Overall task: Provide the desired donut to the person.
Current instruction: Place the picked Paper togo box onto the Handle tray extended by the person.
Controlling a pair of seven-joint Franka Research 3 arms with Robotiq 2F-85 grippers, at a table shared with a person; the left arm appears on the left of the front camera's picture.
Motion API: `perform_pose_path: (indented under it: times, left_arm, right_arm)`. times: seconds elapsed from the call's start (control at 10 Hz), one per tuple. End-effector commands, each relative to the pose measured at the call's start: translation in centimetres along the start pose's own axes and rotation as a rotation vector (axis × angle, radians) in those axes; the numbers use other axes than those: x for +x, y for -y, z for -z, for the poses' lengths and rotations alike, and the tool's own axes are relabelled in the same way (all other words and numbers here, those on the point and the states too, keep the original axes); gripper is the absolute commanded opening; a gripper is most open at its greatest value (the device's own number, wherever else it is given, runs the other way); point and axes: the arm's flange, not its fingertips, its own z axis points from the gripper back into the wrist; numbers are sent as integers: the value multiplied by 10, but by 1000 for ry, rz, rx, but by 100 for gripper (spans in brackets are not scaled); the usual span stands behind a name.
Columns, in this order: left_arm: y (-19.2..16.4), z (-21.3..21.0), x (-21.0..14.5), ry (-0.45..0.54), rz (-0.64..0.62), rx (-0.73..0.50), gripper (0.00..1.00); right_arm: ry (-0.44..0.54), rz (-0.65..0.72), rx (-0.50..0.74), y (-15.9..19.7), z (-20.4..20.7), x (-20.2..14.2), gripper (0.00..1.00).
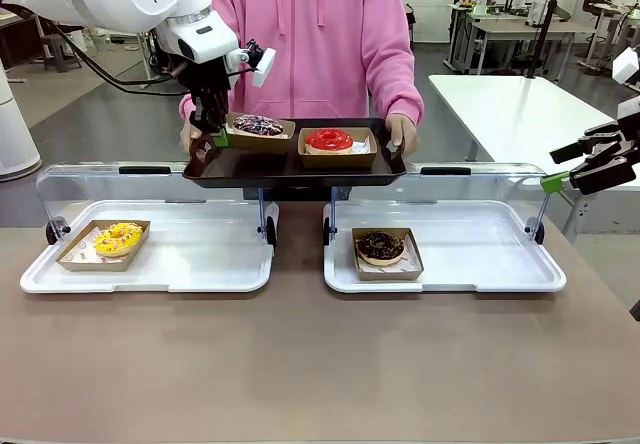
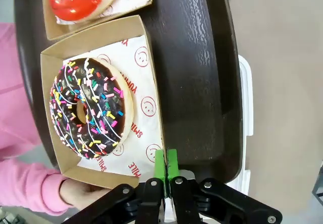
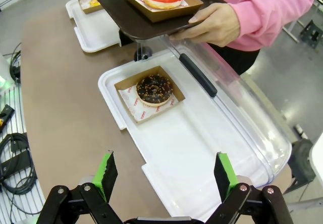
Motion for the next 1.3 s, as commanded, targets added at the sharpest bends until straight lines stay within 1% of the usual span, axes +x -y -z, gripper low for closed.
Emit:
perform_pose_path:
  times: [0.0,0.3,0.4,0.5,0.6,0.7,0.8,0.9,1.0,1.2]
  left_arm:
    - [-2,-3,-10,-9,39,-4,1]
    - [-1,10,-13,38,53,-44,1]
    - [-2,12,-12,32,34,-31,1]
    - [-5,13,-11,50,9,-33,1]
    - [-7,16,-11,61,-12,-53,59]
    - [-8,16,-11,60,-16,-81,59]
    - [-7,15,-11,58,-14,-87,100]
    - [-7,14,-12,56,-13,-89,61]
    - [-7,13,-13,50,-14,-98,100]
    - [-6,10,-14,56,-11,-121,100]
  right_arm:
    - [12,3,4,0,1,-2,100]
    - [12,3,4,0,1,-2,100]
    - [12,3,4,0,1,-2,100]
    - [12,3,4,0,1,-2,100]
    - [12,3,4,0,1,-2,100]
    - [12,3,4,0,1,-2,100]
    - [12,3,4,0,1,-2,100]
    - [12,3,4,0,1,-2,100]
    - [12,3,4,0,1,-2,100]
    - [12,3,4,0,1,-2,100]
